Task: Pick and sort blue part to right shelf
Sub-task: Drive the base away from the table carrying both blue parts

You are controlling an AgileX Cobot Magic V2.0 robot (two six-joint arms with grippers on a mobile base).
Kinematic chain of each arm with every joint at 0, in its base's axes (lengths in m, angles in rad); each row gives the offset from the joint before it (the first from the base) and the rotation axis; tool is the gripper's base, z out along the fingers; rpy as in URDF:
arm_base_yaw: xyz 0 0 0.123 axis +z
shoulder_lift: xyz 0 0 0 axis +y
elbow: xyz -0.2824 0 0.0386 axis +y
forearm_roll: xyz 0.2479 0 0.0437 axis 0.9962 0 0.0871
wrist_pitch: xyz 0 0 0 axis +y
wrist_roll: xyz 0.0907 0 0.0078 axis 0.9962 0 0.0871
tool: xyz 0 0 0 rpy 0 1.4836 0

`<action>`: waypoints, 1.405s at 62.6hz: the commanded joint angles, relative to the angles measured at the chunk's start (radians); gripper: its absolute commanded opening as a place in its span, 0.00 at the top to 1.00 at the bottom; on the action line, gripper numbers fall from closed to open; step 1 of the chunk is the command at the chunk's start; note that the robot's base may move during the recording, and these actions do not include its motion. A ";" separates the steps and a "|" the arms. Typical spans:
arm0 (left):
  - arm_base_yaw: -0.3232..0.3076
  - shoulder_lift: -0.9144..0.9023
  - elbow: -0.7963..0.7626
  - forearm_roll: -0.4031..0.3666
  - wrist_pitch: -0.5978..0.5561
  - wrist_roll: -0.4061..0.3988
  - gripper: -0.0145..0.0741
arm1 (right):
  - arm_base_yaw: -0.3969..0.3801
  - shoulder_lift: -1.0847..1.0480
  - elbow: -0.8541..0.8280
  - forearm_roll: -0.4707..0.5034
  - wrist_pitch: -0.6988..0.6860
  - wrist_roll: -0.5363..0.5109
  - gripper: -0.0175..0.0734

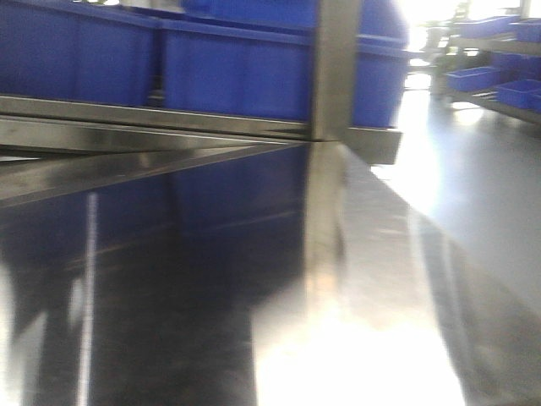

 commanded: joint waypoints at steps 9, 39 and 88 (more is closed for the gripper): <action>0.003 0.017 -0.028 -0.005 -0.085 0.001 0.54 | 0.000 0.020 -0.031 -0.016 -0.099 -0.009 0.49; 0.003 0.017 -0.028 -0.005 -0.085 0.001 0.54 | 0.000 0.020 -0.031 -0.016 -0.099 -0.009 0.49; 0.003 0.017 -0.028 -0.005 -0.085 0.001 0.54 | 0.000 0.020 -0.031 -0.016 -0.099 -0.009 0.49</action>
